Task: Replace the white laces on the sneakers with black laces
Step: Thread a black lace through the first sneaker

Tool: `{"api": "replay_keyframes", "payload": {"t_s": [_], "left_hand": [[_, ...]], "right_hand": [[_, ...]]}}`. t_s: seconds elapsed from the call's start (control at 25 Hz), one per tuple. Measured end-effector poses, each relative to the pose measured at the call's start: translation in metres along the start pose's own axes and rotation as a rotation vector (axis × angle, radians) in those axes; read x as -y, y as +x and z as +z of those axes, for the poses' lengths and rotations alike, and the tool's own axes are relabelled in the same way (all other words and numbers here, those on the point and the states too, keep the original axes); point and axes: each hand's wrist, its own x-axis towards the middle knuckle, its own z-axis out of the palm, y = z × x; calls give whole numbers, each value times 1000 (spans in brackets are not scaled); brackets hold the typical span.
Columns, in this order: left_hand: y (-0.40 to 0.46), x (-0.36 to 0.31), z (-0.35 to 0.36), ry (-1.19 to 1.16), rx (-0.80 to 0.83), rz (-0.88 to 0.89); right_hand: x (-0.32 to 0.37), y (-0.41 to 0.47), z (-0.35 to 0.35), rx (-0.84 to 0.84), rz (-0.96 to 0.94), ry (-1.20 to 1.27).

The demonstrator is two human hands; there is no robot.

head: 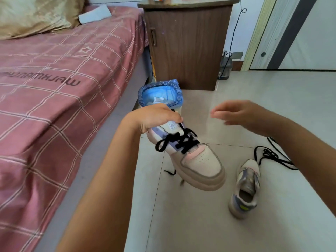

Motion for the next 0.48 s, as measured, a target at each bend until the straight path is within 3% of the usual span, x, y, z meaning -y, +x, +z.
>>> {"api": "replay_keyframes", "payload": {"t_s": [0.08,0.24,0.36,0.48], "left_hand": [[1,0,1,-27,6,-8],[0,-2,4,-4,-16,-33],[0,-3,2,25,-27,-32],[0,1,-5,5,-9,-31]], "right_hand": [[32,-7,29,177,-136,-11],[40,-3,53,231,-205,-70],[39,3,37,176,-247,-243],[30,5,0,12,-213,-304]]}}
